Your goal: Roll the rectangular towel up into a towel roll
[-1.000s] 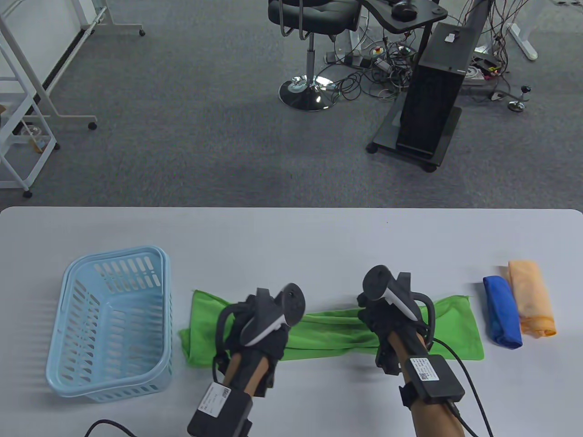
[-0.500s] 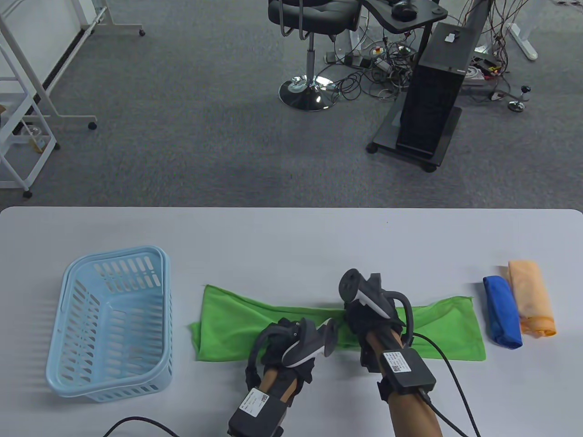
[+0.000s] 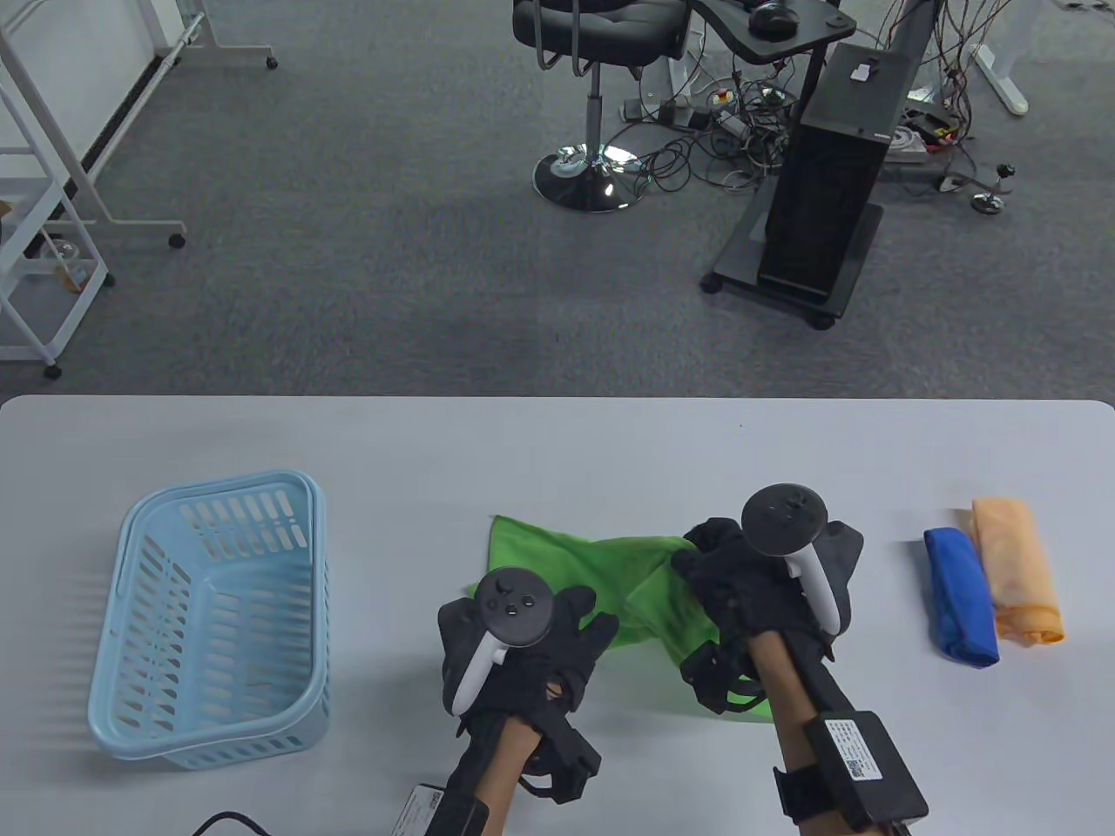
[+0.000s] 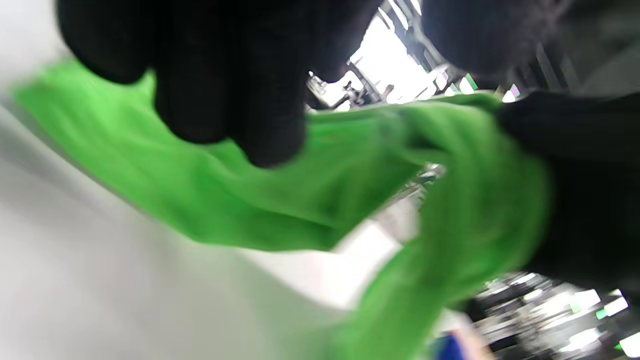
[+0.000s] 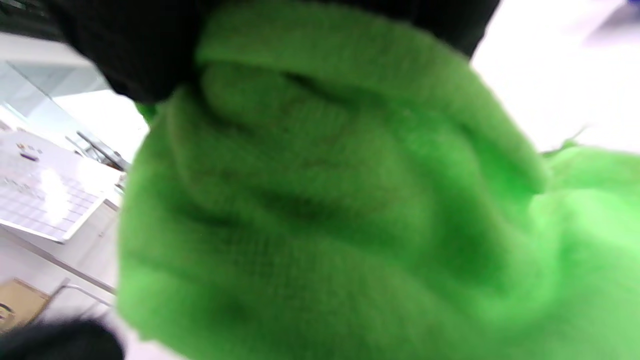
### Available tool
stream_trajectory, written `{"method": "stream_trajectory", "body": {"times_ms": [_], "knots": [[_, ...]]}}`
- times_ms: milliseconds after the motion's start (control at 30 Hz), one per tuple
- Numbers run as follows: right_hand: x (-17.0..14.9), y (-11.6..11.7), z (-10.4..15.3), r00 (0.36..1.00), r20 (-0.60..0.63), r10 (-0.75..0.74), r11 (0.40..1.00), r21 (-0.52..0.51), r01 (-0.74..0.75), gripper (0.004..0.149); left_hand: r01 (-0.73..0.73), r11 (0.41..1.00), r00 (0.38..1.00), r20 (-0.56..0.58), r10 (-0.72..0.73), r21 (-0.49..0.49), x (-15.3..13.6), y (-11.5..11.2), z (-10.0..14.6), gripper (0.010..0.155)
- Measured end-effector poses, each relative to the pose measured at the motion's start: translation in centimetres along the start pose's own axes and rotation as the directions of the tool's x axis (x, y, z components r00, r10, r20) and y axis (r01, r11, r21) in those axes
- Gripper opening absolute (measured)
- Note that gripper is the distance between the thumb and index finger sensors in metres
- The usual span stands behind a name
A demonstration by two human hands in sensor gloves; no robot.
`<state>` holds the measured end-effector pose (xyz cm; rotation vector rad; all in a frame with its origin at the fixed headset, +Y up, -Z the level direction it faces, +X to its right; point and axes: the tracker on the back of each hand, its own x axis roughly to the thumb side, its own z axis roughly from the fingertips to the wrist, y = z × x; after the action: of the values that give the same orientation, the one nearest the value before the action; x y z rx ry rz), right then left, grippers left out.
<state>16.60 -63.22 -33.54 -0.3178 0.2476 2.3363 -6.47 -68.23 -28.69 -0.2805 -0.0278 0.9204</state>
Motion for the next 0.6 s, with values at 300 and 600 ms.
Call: {"method": "stream_trajectory", "body": {"times_ms": [300, 600], "knots": [[0.5, -2.1, 2.3, 0.988, 0.149, -0.047, 0.998, -0.035, 0.053, 0.069, 0.230, 0.943, 0.959, 0.107, -0.261, 0.242, 5.3, 3.3, 1.1, 0.047], [2.8, -1.6, 4.0, 0.848, 0.334, 0.411, 0.902, -0.011, -0.432, 0.051, 0.554, 0.793, 0.807, 0.072, -0.587, 0.252, 9.0, 4.9, 1.5, 0.045]]}}
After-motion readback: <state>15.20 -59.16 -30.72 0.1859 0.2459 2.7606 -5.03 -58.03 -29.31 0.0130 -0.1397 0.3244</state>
